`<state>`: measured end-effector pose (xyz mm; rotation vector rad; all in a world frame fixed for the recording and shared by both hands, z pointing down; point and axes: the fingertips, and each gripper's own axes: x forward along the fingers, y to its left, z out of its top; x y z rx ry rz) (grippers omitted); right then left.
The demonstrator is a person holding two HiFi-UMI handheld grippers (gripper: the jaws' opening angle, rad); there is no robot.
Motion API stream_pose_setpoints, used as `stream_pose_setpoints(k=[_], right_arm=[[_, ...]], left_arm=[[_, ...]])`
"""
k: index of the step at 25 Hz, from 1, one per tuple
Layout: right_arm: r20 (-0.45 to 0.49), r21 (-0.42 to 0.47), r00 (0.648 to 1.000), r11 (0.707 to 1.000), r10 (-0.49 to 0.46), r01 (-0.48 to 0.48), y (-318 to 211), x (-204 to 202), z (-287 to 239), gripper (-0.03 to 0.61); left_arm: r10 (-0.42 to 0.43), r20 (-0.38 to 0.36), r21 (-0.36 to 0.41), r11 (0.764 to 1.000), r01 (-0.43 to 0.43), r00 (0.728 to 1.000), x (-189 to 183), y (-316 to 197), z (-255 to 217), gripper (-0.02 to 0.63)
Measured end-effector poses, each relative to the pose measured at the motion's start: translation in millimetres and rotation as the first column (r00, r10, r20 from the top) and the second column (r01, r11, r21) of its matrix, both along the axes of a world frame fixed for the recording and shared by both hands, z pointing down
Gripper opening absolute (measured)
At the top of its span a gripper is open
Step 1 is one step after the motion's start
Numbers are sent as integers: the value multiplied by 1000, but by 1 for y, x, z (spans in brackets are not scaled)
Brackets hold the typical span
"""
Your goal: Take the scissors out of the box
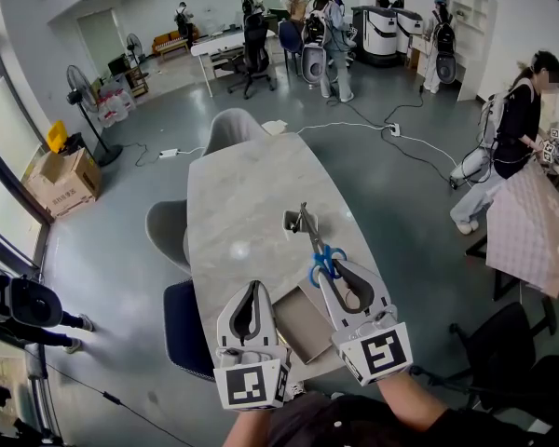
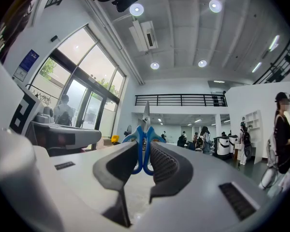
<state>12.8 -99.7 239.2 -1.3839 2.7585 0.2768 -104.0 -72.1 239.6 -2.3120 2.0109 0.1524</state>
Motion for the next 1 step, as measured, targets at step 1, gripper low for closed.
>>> stream_pose_setpoints(k=[1], right_arm=[[0,1,1000,1000,0,0,0,-1,0,78]], left_arm=[[1,0,1,1000,-1,1000,-1,-1,0,17]])
